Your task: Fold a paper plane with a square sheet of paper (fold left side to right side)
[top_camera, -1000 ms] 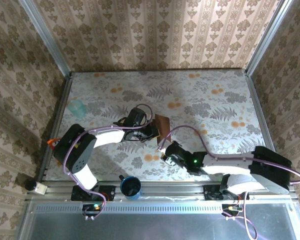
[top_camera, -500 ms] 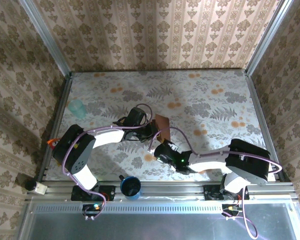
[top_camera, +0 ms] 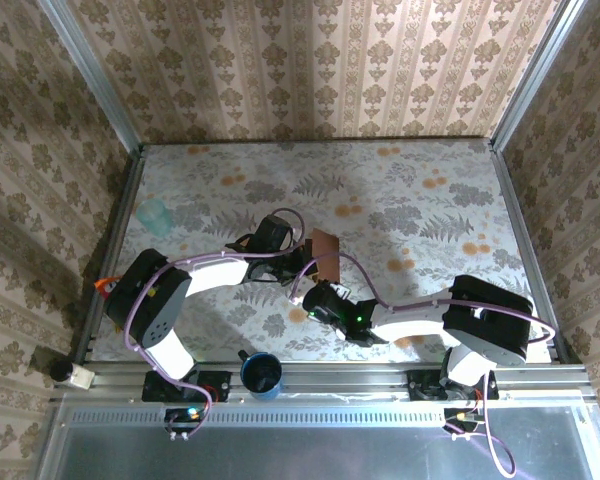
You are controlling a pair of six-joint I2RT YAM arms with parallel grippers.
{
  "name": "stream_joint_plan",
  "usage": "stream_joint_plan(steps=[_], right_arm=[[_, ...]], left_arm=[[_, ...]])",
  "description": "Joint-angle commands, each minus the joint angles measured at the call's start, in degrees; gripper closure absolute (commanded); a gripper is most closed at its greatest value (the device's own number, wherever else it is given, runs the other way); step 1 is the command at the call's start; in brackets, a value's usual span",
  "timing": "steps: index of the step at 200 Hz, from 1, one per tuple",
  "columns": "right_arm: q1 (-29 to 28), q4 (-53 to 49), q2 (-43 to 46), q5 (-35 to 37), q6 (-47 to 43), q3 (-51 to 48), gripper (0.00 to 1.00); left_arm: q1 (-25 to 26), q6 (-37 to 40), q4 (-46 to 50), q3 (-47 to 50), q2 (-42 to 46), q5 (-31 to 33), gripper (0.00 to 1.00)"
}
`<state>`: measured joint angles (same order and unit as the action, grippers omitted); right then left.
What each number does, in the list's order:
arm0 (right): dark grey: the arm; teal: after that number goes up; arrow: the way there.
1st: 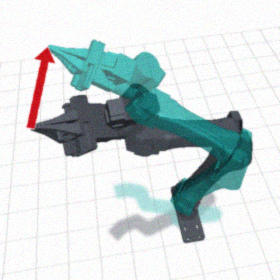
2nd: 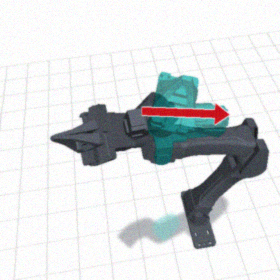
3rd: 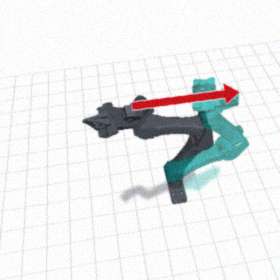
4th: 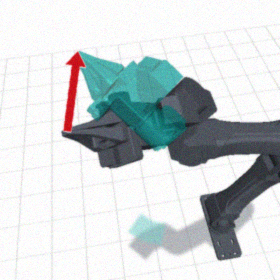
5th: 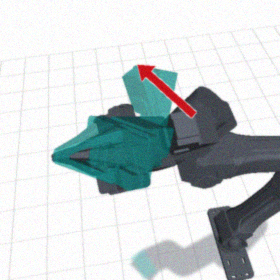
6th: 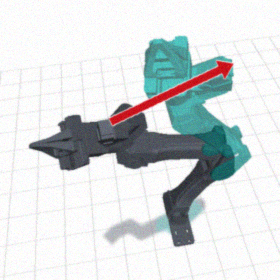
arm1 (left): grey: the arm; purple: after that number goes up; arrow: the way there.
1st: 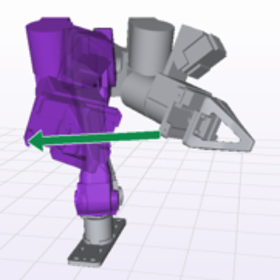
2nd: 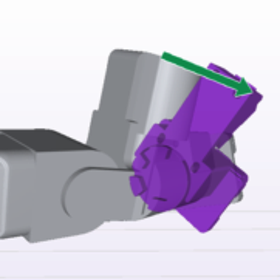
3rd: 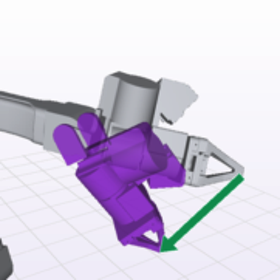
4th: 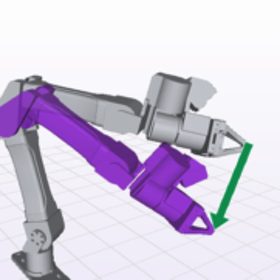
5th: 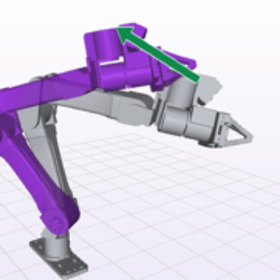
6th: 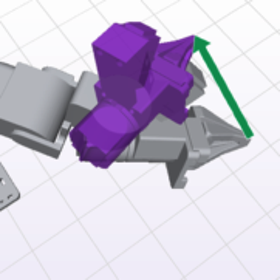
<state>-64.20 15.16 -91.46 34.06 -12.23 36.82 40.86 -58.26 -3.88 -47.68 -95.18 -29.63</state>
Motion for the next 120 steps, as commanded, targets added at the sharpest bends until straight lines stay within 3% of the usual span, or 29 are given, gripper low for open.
stream_joint_plan(steps=[1,24,60,120], right_arm=[[0.5,-0.1,-0.7,-0.4,0.4,1.1,0.93],[0.8,-0.5,-0.4,-1.2,1.2,0.8,1.0],[1.9,-2.1,1.4,-4.2,3.7,0.4,1.0],[5.0,-4.2,4.6,-15.6,10.1,-0.2,1.0]], left_arm=[[-0.1,1.3,1.4,-1.6,1.8,-1.1,0.86],[-1.5,4.2,4.7,-3.1,3.4,-1.2,0.79],[-4.7,9.5,12.7,-5.3,7.4,-1.0,0.64],[-11.6,16.4,17.0,-5.3,12.0,-1.8,0.62]])
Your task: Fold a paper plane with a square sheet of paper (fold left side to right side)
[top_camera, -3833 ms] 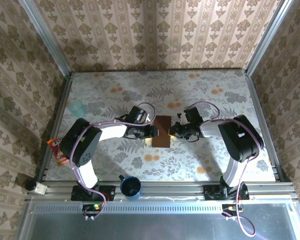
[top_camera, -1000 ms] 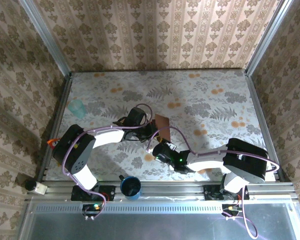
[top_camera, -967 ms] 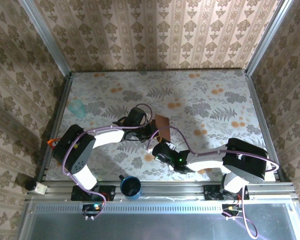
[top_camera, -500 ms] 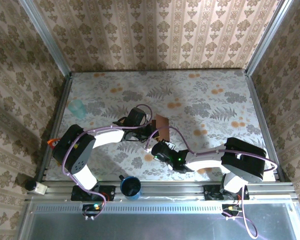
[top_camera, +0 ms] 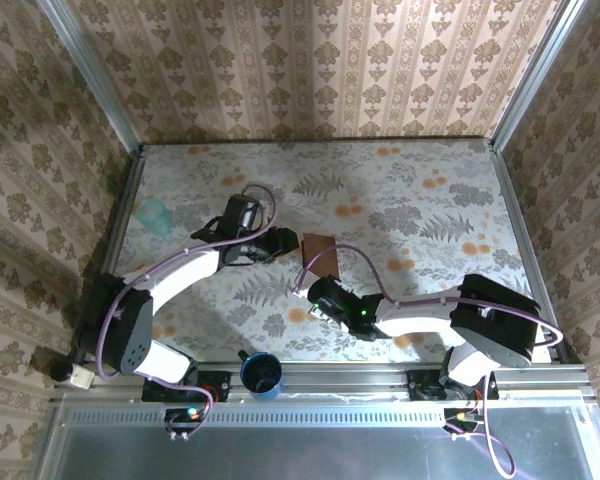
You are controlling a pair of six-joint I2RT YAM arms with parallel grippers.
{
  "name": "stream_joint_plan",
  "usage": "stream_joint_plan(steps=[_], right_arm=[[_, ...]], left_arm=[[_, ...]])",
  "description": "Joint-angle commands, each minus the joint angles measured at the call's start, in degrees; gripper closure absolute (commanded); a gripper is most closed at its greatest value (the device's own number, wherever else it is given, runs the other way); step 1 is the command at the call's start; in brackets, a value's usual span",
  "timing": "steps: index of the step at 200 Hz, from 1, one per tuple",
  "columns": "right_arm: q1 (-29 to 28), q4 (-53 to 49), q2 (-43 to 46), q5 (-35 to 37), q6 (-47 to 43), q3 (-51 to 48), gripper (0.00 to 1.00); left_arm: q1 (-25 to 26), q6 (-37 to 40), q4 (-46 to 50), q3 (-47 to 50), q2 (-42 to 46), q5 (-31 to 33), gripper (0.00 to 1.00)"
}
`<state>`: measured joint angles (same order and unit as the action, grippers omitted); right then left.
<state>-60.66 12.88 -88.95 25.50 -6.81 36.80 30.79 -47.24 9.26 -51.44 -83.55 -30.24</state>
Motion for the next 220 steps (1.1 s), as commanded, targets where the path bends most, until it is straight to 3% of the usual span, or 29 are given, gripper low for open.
stream_joint_plan(steps=[1,94,142,220], right_arm=[[1.5,-1.9,2.2,-7.3,4.9,-0.3,1.0],[14.0,3.9,5.4,-31.8,18.6,-6.4,1.0],[17.9,6.9,6.4,-37.5,21.8,-8.8,1.0],[19.6,11.1,4.4,-43.4,25.1,-8.3,1.0]], left_arm=[[-1.6,5.6,3.9,-1.5,0.3,-1.3,0.63],[2.3,16.1,8.2,-19.3,-21.4,-7.8,0.78],[4.3,17.9,9.3,-26.0,-30.8,-7.8,0.85],[6.7,22.0,12.6,-28.7,-36.8,-2.8,0.91]])
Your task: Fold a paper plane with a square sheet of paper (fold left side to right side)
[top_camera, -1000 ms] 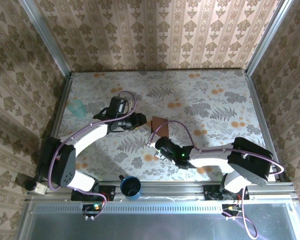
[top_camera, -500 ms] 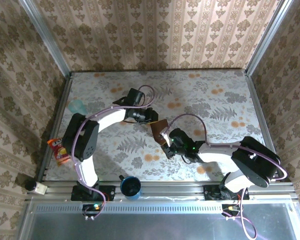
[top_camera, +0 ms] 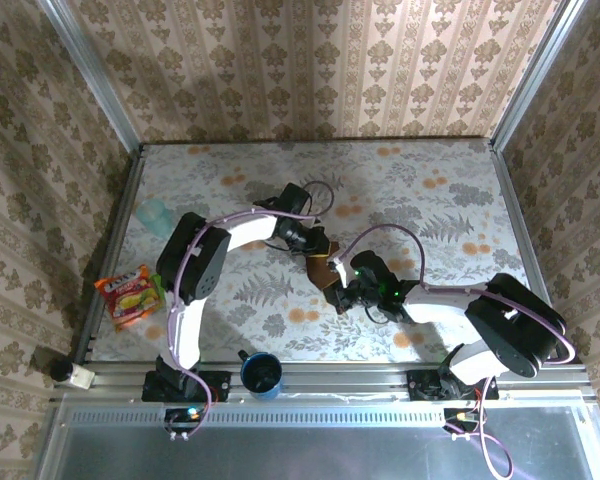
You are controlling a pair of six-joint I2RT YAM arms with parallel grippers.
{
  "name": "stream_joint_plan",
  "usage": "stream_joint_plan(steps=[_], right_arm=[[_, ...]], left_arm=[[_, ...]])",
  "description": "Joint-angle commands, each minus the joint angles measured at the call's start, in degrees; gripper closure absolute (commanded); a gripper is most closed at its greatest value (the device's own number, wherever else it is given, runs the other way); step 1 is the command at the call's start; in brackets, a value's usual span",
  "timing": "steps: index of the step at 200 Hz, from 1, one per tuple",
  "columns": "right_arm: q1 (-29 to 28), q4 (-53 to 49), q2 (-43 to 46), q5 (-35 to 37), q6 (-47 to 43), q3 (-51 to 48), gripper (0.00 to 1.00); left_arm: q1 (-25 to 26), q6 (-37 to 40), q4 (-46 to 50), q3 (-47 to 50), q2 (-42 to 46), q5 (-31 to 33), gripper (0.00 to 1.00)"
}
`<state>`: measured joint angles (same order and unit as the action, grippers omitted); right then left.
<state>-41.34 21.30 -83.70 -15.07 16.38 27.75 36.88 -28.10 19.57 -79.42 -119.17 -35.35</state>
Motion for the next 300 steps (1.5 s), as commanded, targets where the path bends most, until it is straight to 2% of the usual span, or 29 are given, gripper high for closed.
stream_joint_plan(steps=[1,50,141,300], right_arm=[[0.3,2.7,-0.9,-2.9,2.0,0.8,1.0],[1.0,2.1,-2.5,-3.4,3.5,2.3,1.0],[3.7,-6.9,-3.1,4.9,5.3,4.1,1.0],[5.7,-9.5,-7.2,5.6,4.3,7.1,1.0]], left_arm=[[0.6,2.8,2.3,-0.7,-1.2,2.4,0.91],[1.4,4.3,2.8,0.7,-2.6,5.3,0.95],[2.1,4.7,2.7,1.7,-3.6,7.8,0.98],[2.5,4.9,4.5,0.7,-3.3,9.1,0.99]])
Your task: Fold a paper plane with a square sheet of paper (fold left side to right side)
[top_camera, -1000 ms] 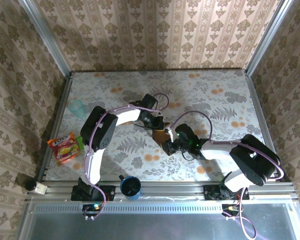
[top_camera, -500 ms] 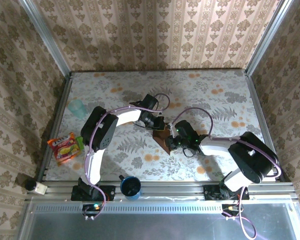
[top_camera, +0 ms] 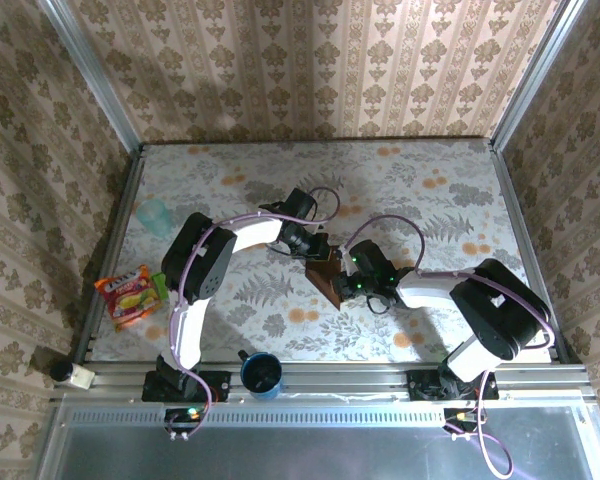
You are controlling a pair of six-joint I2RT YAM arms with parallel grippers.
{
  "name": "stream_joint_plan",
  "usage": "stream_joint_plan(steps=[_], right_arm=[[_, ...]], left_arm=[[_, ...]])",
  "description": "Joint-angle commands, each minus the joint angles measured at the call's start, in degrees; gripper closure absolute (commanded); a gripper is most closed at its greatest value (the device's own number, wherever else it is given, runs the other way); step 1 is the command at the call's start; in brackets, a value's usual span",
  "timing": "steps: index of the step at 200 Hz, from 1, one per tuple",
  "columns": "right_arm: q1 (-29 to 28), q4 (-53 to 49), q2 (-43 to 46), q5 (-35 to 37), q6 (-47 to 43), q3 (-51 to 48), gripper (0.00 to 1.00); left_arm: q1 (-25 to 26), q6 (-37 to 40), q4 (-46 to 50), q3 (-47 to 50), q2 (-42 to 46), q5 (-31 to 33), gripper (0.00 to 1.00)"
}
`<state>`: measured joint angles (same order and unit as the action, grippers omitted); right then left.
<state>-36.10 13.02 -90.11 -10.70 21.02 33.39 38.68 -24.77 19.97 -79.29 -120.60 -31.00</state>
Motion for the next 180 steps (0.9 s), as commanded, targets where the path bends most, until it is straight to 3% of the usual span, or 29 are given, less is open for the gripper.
stream_joint_plan(steps=[1,131,180], right_arm=[[0.5,-1.2,-0.9,1.2,-0.4,1.5,1.0],[0.6,-0.2,-3.4,0.0,-0.4,2.2,1.0],[0.7,-0.1,-0.6,-1.5,0.0,0.4,1.0]], left_arm=[[0.7,1.6,4.1,0.6,-1.9,4.7,0.99],[0.6,1.6,4.4,0.3,-2.3,5.0,0.99],[0.7,1.5,4.3,0.2,-2.4,5.1,0.99]])
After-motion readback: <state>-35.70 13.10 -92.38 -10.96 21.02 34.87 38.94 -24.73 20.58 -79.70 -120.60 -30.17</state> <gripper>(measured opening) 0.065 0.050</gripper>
